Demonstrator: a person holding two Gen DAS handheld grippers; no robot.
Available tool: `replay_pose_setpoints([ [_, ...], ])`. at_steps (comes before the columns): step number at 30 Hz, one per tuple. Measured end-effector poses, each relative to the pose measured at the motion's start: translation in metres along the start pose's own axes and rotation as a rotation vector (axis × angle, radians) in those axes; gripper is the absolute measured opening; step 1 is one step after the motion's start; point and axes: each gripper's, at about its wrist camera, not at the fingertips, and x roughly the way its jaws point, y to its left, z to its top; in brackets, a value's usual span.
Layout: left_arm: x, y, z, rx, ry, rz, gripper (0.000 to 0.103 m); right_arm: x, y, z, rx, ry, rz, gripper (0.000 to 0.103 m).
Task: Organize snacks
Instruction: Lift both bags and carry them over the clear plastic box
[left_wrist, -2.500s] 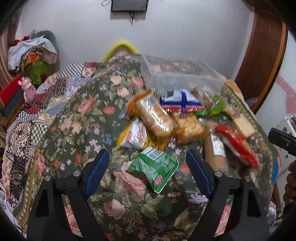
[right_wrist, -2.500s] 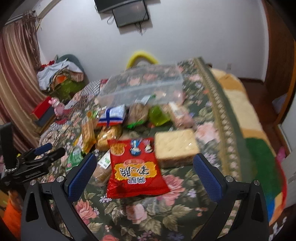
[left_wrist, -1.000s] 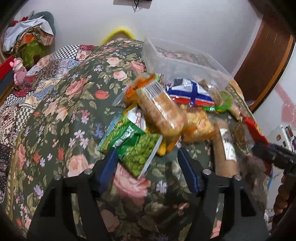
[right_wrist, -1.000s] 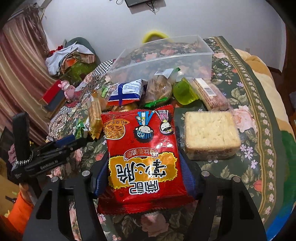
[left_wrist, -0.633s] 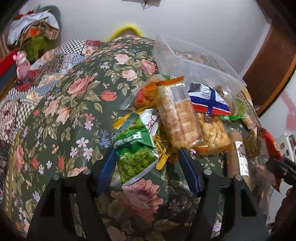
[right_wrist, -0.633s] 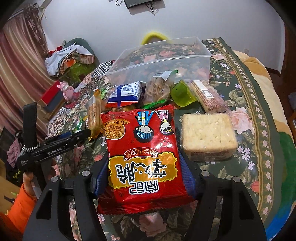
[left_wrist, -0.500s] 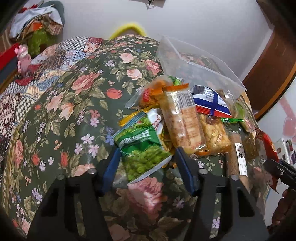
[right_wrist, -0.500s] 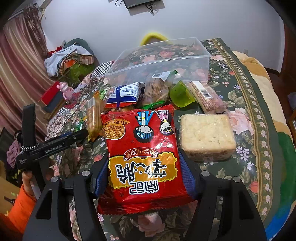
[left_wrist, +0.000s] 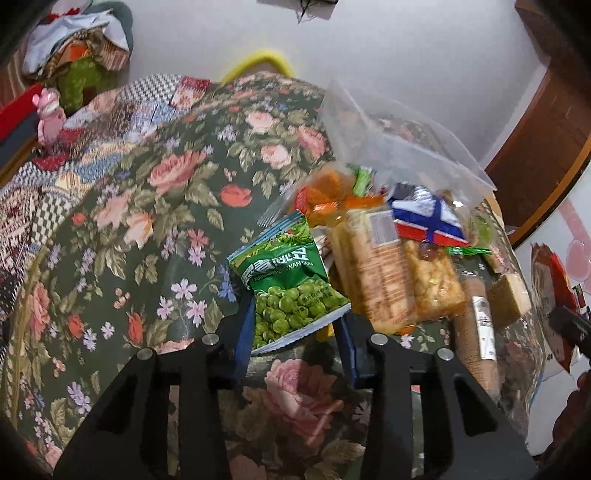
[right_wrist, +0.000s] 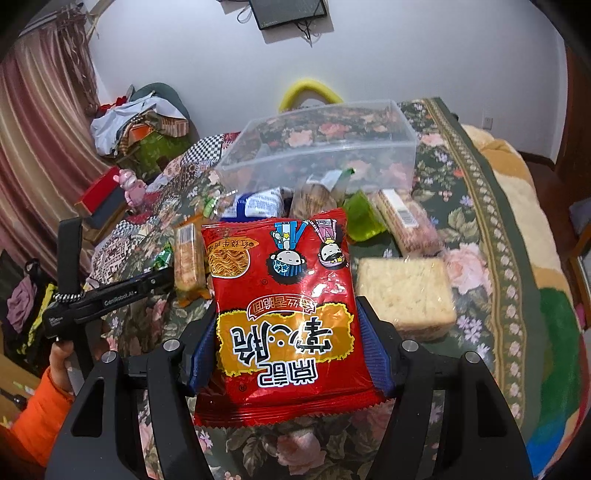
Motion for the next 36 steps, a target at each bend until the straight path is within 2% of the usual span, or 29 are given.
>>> replay_pose_setpoints([
  [9, -0.045, -0.026, 0.025, 0.074, -0.105, -0.024, 0.039, -0.016, -0.005, 0.024, -0.017, -0.081, -0.038, 0.064],
  [17, -0.063, -0.067, 0.059, 0.153, -0.179, -0.073, 0.039, -0.032, -0.006, 0.06, -0.046, -0.196, -0.069, 0.064],
  [26, -0.048, -0.102, 0.096, 0.211, -0.202, -0.096, 0.04, -0.03, -0.011, 0.093, -0.053, -0.282, -0.092, 0.064],
  [36, -0.006, -0.118, 0.139, 0.223, -0.17, -0.093, 0.04, 0.002, -0.017, 0.12, -0.066, -0.278, -0.121, 0.064],
])
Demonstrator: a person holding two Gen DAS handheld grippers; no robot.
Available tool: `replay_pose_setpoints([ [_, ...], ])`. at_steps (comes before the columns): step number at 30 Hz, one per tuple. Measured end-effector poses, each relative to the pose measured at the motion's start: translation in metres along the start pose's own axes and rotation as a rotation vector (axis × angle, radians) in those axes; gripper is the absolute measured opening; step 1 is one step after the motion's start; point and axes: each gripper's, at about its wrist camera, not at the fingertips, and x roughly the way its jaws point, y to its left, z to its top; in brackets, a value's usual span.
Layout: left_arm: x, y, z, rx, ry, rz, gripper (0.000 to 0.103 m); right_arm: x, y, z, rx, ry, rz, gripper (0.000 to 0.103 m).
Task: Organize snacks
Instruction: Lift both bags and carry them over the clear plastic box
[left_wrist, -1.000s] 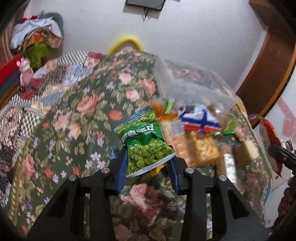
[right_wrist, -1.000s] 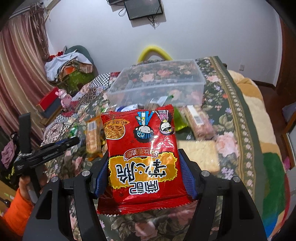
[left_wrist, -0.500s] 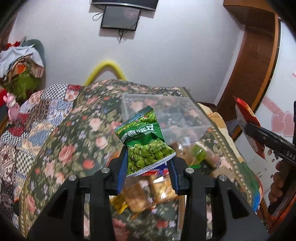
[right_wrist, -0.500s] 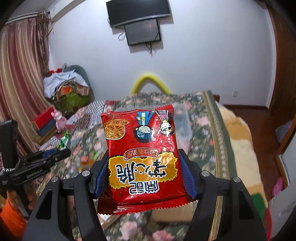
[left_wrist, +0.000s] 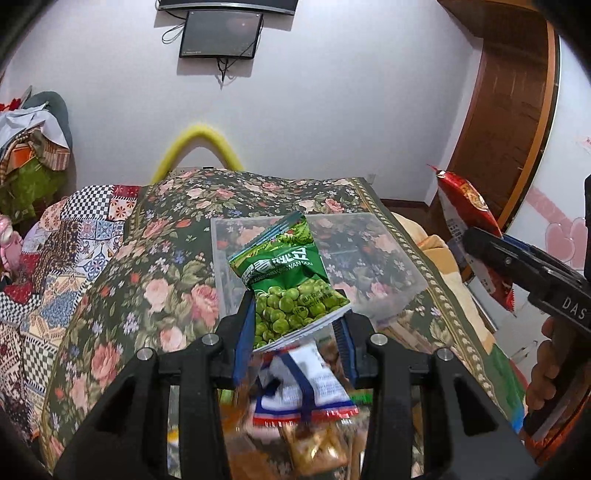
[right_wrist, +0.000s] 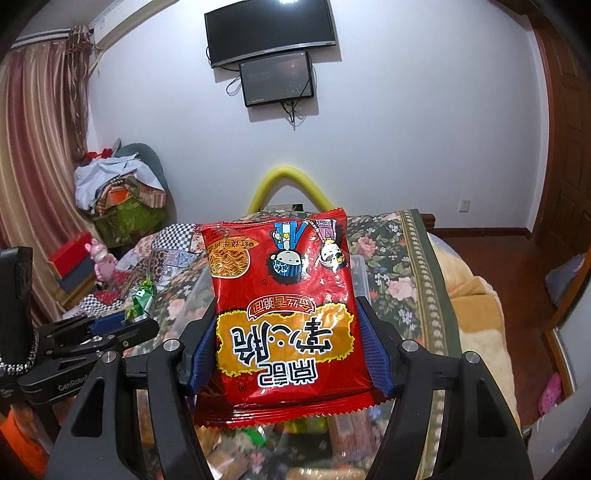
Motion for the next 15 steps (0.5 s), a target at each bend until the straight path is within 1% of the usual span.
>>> replay_pose_setpoints([
  [6, 0.035, 0.003, 0.014, 0.002, 0.047, 0.009, 0.04, 0.032, -0.002, 0.004, -0.001, 0.038, -0.008, 0.064],
  [10, 0.057, 0.005, 0.02, 0.001, 0.081, 0.013, 0.04, 0.057, -0.005, 0.006, 0.001, 0.082, -0.018, 0.064],
  [15, 0.085, 0.009, 0.022, -0.008, 0.146, 0.014, 0.04, 0.085, -0.008, 0.004, -0.004, 0.148, -0.033, 0.064],
])
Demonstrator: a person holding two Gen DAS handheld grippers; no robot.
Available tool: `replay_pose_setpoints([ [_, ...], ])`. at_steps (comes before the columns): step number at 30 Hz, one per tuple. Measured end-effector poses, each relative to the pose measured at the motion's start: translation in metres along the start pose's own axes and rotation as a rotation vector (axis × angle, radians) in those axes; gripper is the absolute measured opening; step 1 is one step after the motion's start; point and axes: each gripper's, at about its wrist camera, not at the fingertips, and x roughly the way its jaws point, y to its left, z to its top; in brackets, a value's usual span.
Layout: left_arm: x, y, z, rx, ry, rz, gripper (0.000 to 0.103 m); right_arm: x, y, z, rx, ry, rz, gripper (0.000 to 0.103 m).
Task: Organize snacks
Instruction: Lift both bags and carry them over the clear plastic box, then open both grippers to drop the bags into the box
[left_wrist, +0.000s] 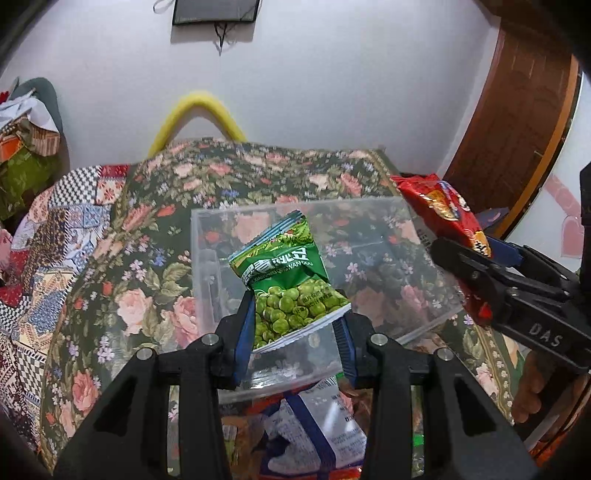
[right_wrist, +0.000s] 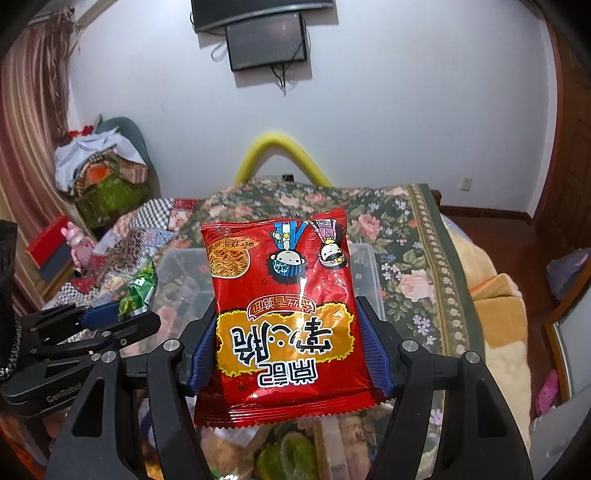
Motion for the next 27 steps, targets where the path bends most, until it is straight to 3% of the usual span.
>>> replay_pose_setpoints([
  [14, 0.039, -0.002, -0.003, 0.043, 0.099, -0.006, 0.04, 0.053, -0.007, -0.005, -0.035, 0.18, -0.032, 0.064],
  [27, 0.009, -0.004, -0.001, 0.04, 0.044, 0.001, 0.05, 0.029, -0.001, -0.002, -0.044, 0.155, -0.02, 0.068],
])
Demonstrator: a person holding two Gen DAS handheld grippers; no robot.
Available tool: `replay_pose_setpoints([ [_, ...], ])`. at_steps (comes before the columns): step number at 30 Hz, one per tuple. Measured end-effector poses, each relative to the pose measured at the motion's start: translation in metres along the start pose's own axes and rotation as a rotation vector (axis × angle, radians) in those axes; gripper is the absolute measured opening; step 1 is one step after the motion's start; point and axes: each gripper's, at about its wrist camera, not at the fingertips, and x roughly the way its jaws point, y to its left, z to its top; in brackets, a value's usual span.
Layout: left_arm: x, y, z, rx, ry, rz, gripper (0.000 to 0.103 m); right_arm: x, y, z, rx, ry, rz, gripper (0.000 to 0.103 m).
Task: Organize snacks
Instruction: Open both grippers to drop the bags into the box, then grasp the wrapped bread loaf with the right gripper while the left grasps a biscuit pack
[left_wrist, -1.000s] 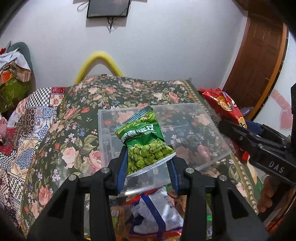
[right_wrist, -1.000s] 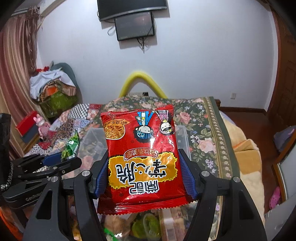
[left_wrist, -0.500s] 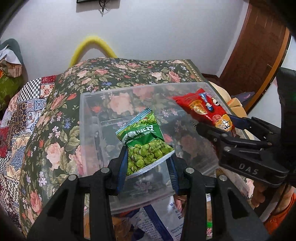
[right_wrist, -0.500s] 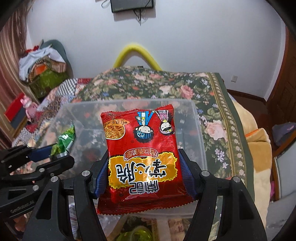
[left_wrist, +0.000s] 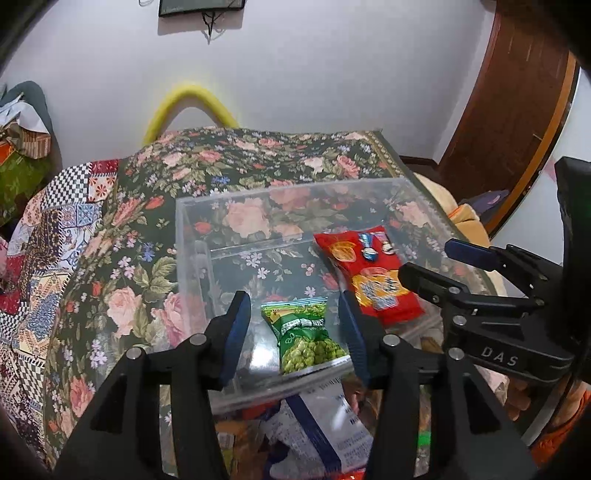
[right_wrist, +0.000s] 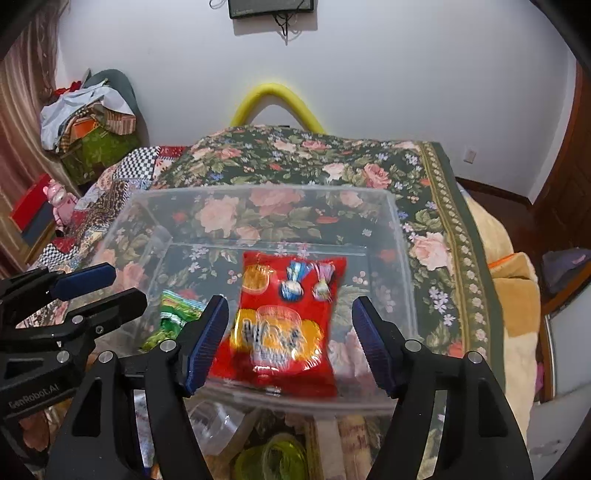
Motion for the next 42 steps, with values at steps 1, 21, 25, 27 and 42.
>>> replay_pose_setpoints([
  [1, -0.006, -0.001, 0.0, 0.001, -0.008, 0.0, 0.051, -0.005, 0.0, 0.0, -0.001, -0.008, 0.001, 0.069],
  [21, -0.11, 0.02, -0.06, -0.011, -0.066, 0.048, 0.061, -0.106, -0.014, -0.06, 0.02, -0.117, -0.006, 0.083],
  [25, -0.111, 0.027, -0.083, -0.031, -0.031, 0.048, 0.061, -0.109, -0.018, -0.083, 0.03, -0.092, -0.025, 0.083],
  [27, -0.111, 0.028, -0.094, -0.038, -0.013, 0.051, 0.061, -0.11, -0.02, -0.094, 0.034, -0.077, -0.036, 0.083],
  [42, -0.077, 0.024, -0.154, -0.083, 0.122, 0.045, 0.061, -0.084, -0.018, -0.157, 0.085, 0.069, 0.003, 0.084],
])
